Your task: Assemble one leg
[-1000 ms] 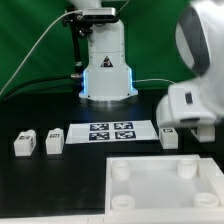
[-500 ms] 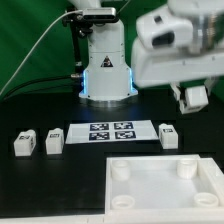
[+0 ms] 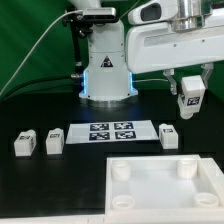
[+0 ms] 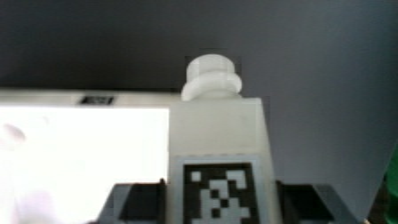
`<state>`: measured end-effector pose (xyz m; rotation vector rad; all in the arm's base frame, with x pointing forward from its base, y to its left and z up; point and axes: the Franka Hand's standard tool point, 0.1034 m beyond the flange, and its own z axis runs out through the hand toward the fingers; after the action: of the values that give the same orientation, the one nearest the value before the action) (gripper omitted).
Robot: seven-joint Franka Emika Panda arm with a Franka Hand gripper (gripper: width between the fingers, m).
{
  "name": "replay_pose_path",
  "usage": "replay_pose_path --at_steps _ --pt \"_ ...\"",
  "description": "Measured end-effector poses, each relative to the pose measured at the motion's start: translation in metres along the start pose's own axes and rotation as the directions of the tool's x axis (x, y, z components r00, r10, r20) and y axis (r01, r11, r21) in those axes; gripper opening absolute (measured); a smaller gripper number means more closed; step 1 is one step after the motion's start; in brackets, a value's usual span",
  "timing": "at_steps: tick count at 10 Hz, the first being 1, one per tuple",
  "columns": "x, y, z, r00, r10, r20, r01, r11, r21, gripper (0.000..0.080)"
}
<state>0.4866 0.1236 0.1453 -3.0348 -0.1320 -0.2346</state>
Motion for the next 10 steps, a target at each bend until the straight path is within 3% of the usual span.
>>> replay_pose_path --at_steps 1,2,3,4,5,6,10 --pt "0.033 0.014 -0.015 0.992 -0.02 -0.123 0.019 1.0 -0.009 0.0291" --pt "0.055 0.022 -0.025 0.974 -0.03 -0.225 0.027 0.999 -0.016 0.0291" --pt "0.07 0.027 -0.031 0.957 -0.041 -0.287 0.036 0.999 -0.023 0.0291" --pt "0.091 0.022 -0.04 0.901 -0.043 -0.431 0.041 0.999 -0.015 0.0291" --pt "0.093 0.012 -0.042 0.833 -0.037 -0.551 0.042 0.999 -0.005 0.0291" --pt "0.081 0.012 -0.025 0.862 -0.046 -0.505 0.047 0.999 -0.01 0.0291" --pt "0.083 0.014 -0.023 0.867 -0.058 -0.495 0.056 0.998 -0.018 0.0291"
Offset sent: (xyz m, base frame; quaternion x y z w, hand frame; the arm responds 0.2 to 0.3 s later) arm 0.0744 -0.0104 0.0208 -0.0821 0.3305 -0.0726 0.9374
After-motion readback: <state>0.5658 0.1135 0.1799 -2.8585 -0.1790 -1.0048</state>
